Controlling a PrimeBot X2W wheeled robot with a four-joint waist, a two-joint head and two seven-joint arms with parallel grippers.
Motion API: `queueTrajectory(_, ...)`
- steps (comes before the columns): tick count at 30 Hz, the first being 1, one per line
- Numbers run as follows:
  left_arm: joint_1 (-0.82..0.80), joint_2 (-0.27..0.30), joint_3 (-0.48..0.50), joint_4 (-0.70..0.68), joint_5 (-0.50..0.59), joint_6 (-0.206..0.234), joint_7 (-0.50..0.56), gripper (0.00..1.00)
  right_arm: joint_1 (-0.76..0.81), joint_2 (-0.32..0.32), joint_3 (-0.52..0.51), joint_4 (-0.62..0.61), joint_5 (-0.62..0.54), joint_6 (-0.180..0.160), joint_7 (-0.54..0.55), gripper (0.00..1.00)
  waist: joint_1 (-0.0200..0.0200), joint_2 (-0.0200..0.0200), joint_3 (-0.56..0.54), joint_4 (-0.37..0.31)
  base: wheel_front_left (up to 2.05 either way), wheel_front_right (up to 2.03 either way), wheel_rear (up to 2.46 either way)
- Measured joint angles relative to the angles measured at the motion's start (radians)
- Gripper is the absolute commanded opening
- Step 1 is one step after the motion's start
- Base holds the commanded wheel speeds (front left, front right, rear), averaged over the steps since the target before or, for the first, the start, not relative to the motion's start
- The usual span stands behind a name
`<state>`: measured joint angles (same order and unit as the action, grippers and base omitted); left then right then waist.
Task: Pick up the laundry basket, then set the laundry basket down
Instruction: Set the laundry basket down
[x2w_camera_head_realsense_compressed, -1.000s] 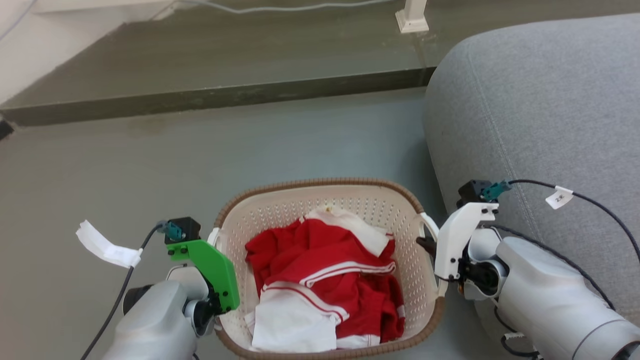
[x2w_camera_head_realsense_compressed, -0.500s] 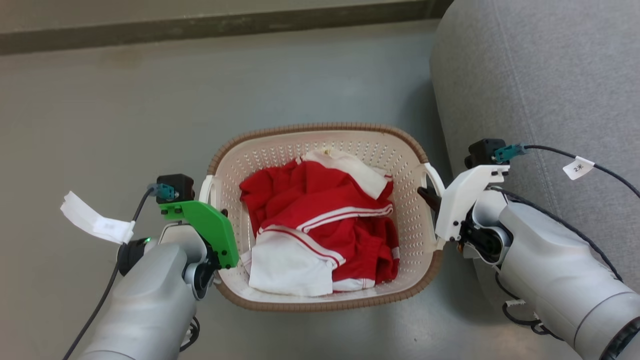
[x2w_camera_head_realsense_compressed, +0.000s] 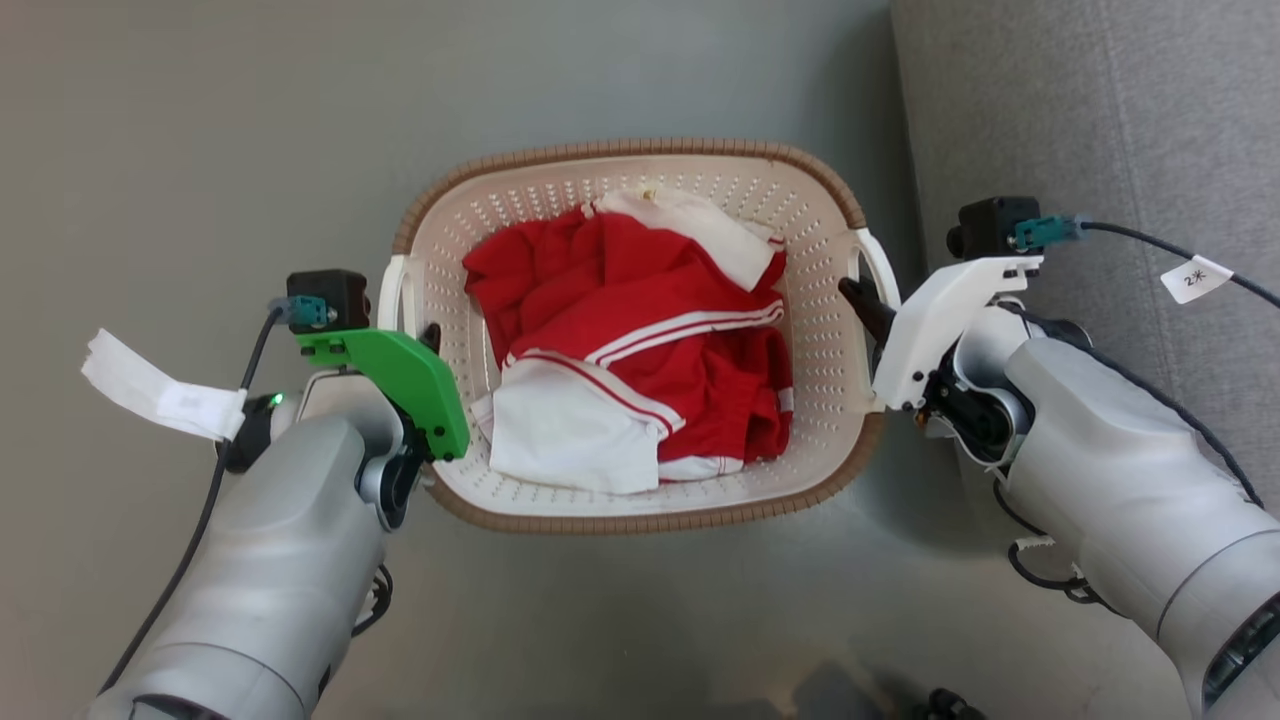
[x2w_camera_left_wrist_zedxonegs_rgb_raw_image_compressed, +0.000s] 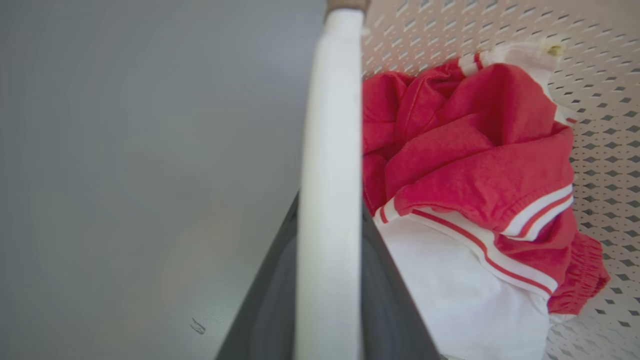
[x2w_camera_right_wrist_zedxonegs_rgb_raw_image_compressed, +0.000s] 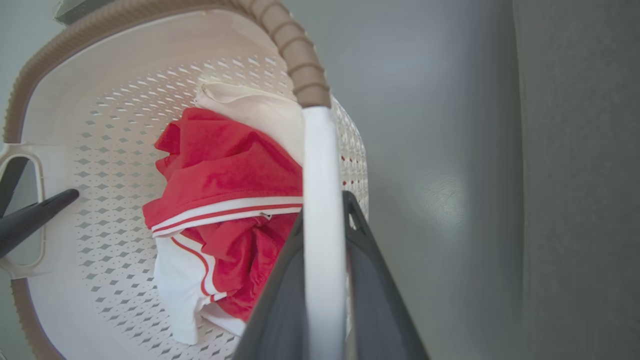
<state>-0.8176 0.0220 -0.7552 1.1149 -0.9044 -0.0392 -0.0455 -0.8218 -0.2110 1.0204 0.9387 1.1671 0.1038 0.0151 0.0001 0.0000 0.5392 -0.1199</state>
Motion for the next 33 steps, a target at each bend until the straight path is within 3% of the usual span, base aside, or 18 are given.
queueTrajectory(18,-0.113,0.001,0.007,0.012,0.013,0.004,-0.107,0.00,-0.097,-0.009,0.011,-0.011,-0.015,0.000,-0.127,0.00,0.0001,0.0000,0.242,-0.001,0.00,0.00,0.00)
queueTrajectory(33,-0.160,0.002,0.006,0.045,0.029,0.005,-0.151,0.00,-0.124,0.003,0.036,-0.010,-0.012,0.000,-0.192,0.00,0.0000,0.0000,0.351,0.004,0.00,0.00,0.00)
